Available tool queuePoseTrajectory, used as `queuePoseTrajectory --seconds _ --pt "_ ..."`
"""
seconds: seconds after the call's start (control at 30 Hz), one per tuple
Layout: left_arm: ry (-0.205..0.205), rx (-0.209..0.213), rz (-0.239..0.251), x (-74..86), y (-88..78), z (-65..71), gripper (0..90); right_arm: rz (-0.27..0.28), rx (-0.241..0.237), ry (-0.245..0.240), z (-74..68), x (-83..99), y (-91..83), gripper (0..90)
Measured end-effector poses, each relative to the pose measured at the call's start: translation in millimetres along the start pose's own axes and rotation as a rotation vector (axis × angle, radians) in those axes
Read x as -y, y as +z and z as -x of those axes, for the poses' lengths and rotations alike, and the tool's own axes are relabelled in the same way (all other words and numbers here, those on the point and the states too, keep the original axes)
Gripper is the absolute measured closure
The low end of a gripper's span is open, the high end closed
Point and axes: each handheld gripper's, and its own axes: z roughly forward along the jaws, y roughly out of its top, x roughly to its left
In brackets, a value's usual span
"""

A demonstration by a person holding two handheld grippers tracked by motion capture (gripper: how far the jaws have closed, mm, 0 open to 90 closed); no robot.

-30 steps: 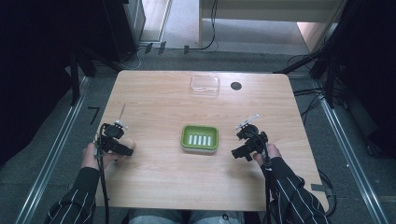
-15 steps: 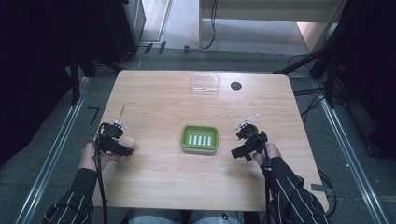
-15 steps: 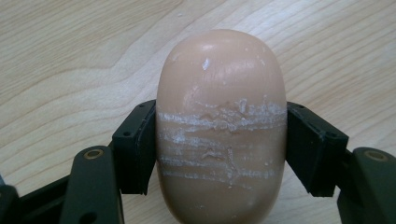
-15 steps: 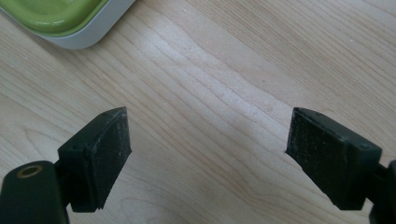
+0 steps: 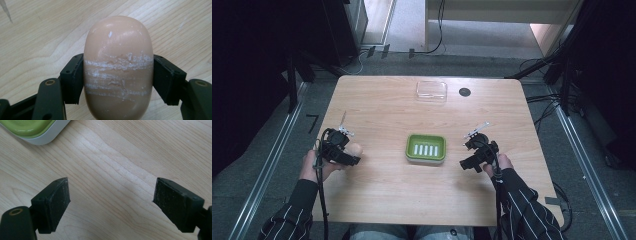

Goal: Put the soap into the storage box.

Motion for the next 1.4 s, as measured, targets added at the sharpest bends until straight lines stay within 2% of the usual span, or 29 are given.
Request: queuePoseTrajectory --seconds 0.23,0.3,0.4,1.4 --pt "0.027 0.013 0.022 -6.9 -3.7 6.9 33.8 -0.004 0.000 -0.004 -0.9 -0.5 0.3 14.1" --pt "0.050 0.011 0.024 -11.3 -4.1 10.3 33.8 -0.002 -0.005 -0.004 -0.1 -0.1 0.2 14.1" --pt "0.062 0.017 0.027 -16.7 -3.2 13.7 33.8 -0.004 -0.005 -0.002 -0.2 0.0 0.0 14.0" --pt "0.165 0.037 0.048 -54.2 3.0 33.0 33.8 -0.004 0.001 -0.001 0.4 0.5 0.2 14.0"
